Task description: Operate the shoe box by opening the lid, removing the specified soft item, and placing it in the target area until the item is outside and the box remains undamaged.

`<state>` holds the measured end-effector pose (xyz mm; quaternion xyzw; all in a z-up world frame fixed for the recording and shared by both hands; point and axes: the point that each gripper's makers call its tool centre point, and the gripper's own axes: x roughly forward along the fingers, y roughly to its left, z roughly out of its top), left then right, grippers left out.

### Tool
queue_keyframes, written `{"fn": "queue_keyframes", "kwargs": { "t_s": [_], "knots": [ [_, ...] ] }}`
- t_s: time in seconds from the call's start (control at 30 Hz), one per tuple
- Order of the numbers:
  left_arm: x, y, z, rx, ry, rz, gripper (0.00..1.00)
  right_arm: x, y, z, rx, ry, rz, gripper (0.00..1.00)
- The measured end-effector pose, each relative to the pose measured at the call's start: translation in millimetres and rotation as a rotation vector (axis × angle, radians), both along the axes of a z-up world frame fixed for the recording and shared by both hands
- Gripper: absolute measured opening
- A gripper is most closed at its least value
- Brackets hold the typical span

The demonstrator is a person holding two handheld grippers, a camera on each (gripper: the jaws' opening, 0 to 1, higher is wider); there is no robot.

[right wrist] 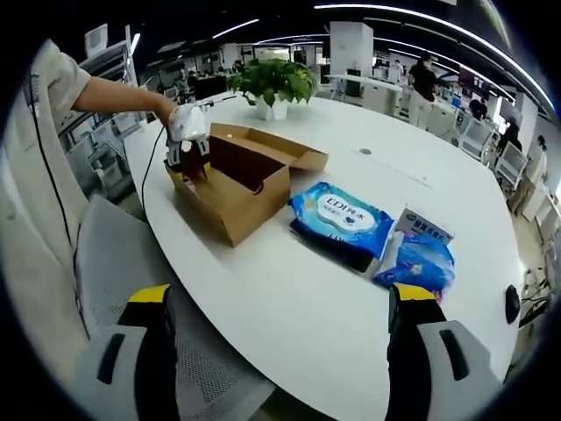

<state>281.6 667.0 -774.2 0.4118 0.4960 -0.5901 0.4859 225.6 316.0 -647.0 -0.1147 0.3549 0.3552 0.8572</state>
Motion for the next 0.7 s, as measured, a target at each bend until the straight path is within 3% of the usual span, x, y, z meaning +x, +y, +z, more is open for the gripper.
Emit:
{"fn": "queue_keyframes", "kwargs": {
  "t_s": [0.33,0.7],
  "knots": [
    [-5.8,-9,-3.5,-0.038,-0.02,0.022,0.3,0,6,-1.9,0.006,0.002,0.009,0.96],
    [0.5,-16,-7.1,-0.068,-0.094,0.052,0.2,0,10,-2.9,0.017,0.008,0.012,0.96]
  ]
}}
